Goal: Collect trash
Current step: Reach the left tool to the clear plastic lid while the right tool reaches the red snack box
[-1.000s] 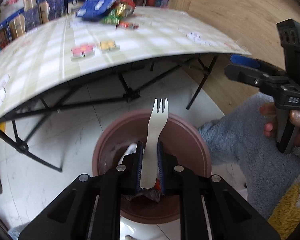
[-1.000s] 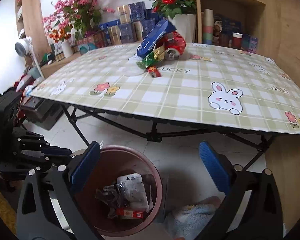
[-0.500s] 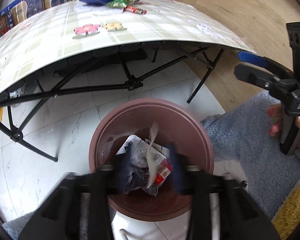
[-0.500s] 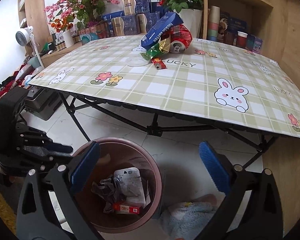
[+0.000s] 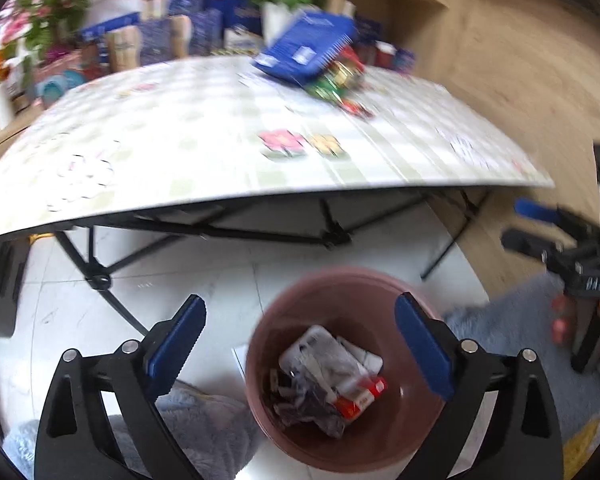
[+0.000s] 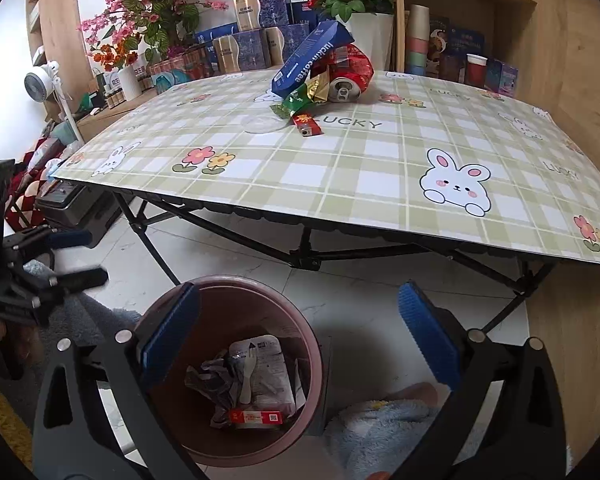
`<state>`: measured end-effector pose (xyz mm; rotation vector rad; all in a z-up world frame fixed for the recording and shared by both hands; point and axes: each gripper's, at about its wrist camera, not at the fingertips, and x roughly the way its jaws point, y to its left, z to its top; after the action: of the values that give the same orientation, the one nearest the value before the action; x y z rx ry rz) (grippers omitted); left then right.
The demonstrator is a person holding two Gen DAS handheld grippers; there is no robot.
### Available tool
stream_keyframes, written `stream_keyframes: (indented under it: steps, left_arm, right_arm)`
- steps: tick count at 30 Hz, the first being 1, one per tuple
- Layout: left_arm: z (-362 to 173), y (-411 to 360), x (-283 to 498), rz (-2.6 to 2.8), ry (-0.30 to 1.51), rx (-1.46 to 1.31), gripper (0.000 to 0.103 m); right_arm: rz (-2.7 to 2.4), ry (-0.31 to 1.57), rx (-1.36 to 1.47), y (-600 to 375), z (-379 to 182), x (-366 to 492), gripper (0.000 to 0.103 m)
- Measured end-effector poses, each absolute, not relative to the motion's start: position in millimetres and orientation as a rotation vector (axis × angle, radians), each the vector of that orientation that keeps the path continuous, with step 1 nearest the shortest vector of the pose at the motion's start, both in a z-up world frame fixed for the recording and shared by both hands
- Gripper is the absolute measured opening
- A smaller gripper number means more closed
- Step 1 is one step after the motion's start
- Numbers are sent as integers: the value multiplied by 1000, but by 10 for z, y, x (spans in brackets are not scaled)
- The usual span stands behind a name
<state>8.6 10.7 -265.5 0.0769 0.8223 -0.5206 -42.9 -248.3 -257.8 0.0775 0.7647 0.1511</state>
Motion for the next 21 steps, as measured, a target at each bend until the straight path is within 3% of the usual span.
stream_keyframes:
  steps: [6,21]
  left_arm:
    - [-2405,353,231,-434,738,-33,94]
    - [-1556,147,522,-431,522,16,96]
  right_arm:
    - [107,773,121,-2596,-2502,-316,97]
    - [-67,669,86,-3058,-1941,-115,97]
